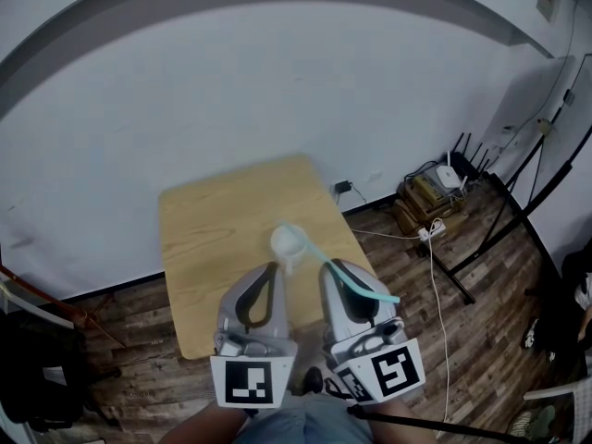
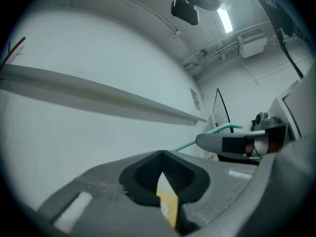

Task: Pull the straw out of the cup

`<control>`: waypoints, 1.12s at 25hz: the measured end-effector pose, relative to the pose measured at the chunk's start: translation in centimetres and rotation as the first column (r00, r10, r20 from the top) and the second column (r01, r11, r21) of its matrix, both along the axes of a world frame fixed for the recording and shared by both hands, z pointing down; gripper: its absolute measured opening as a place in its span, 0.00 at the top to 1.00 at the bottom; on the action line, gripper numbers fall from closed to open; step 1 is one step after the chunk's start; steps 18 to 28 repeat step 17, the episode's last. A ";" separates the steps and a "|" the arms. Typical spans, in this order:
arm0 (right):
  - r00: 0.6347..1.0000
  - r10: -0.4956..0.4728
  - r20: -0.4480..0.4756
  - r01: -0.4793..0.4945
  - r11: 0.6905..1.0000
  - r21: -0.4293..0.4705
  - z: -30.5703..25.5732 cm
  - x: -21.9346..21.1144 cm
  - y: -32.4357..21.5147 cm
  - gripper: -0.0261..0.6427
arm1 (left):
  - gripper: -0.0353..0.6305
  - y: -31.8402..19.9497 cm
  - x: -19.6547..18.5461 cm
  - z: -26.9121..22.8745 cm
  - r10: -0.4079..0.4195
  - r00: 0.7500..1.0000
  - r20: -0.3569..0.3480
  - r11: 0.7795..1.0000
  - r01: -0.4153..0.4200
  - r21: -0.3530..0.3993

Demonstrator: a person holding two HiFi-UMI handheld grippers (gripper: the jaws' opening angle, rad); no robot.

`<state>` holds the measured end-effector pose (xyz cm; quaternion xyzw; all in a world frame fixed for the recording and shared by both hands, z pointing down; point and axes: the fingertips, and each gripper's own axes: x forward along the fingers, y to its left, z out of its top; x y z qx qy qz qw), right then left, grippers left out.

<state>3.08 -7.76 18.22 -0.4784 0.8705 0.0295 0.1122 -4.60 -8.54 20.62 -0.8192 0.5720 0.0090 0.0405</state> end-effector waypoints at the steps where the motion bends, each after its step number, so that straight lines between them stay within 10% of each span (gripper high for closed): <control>1: 1.000 0.001 0.001 -0.001 1.000 -0.002 0.0 0.0 -0.1 0.91 | 0.92 -0.1 0.0 0.0 0.000 1.000 0.000 1.000 0.000 -0.003; 28: 1.000 0.005 0.003 -0.005 1.000 -0.004 0.3 0.1 -0.9 0.91 | 0.92 -0.9 0.4 0.4 0.014 1.000 0.006 1.000 -0.013 -0.011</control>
